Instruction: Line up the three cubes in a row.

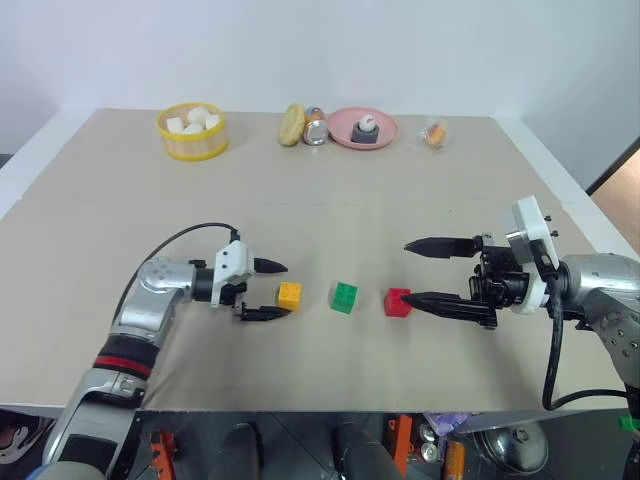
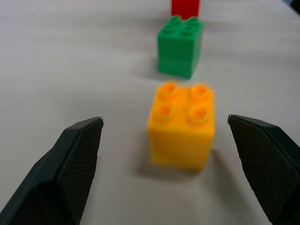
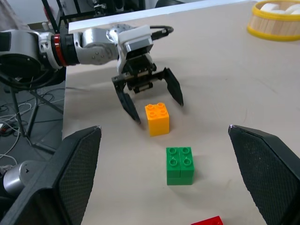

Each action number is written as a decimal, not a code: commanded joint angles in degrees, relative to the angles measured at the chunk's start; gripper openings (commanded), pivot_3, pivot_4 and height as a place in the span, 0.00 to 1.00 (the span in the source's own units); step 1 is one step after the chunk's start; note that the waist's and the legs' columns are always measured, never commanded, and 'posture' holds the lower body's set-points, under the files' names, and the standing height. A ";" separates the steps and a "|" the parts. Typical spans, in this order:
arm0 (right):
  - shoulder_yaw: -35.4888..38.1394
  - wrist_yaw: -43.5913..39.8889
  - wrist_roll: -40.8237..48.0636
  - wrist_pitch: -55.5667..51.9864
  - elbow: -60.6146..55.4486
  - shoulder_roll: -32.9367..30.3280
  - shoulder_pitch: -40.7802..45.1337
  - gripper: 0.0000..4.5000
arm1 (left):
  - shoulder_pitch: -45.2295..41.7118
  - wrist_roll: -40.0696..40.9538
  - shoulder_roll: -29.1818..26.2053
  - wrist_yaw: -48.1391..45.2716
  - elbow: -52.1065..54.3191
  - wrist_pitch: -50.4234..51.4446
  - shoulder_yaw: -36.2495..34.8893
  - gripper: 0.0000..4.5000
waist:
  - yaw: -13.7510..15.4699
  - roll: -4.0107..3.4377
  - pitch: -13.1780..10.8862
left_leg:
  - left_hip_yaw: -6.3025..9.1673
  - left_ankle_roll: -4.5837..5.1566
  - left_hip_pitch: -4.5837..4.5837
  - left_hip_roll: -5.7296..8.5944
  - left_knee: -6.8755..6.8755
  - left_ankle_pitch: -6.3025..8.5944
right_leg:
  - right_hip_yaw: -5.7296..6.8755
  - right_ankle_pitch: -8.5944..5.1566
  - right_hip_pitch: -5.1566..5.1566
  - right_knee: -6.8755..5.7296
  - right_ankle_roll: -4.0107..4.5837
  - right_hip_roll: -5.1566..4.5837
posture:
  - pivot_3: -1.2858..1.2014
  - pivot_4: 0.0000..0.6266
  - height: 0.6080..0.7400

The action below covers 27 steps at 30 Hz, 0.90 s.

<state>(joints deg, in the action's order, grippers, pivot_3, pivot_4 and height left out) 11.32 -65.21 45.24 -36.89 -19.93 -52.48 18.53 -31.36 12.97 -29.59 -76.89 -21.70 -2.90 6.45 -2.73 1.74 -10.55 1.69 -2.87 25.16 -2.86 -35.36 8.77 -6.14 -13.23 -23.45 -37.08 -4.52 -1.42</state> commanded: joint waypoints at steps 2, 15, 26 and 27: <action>0.37 -1.44 -0.24 1.12 0.52 -0.66 2.17 1.00 | 2.44 3.62 -3.59 -0.75 6.12 2.95 -3.05 0.98 | 0.03 0.00 0.00 | -0.01 0.00 0.00 -0.01 0.01 0.00 | 0.00 0.00 0.00 0.00 0.01 0.00 | 0.52 0.24 1.00; 0.31 3.42 -4.74 4.13 5.62 2.60 4.53 1.00 | 11.34 12.00 -5.82 26.26 24.43 25.84 -19.71 0.98 | 0.02 0.00 -0.01 | -0.05 0.00 -0.03 -0.09 0.00 0.00 | 0.04 0.02 -0.02 -0.01 0.04 0.00 | 0.52 0.24 1.00; 9.37 26.08 -12.83 10.73 19.81 14.03 1.69 1.00 | 20.65 13.93 8.64 54.69 38.63 31.88 -27.37 0.98 | 0.10 0.04 0.01 | -0.01 -0.01 -0.05 -0.04 0.04 0.00 | 0.01 0.03 0.01 -0.03 0.02 0.06 | 0.52 0.24 1.00; 10.36 28.73 -13.12 10.83 19.84 15.47 0.94 1.00 | 21.67 13.98 9.93 55.78 39.40 31.16 -27.25 0.98 | 0.04 0.04 0.01 | -0.01 -0.01 -0.06 -0.04 0.04 0.00 | 0.00 0.04 0.01 -0.04 0.04 0.06 | 0.52 0.24 1.00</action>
<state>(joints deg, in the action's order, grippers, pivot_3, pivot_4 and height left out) 18.56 -39.83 32.22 -27.36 0.73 -37.69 19.79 -10.26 26.82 -20.32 -22.95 14.24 29.18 -20.08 -2.69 1.79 -10.53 1.67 -2.88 25.10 -2.90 -35.34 8.76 -6.15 -13.16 -23.43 -37.12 -4.48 -1.35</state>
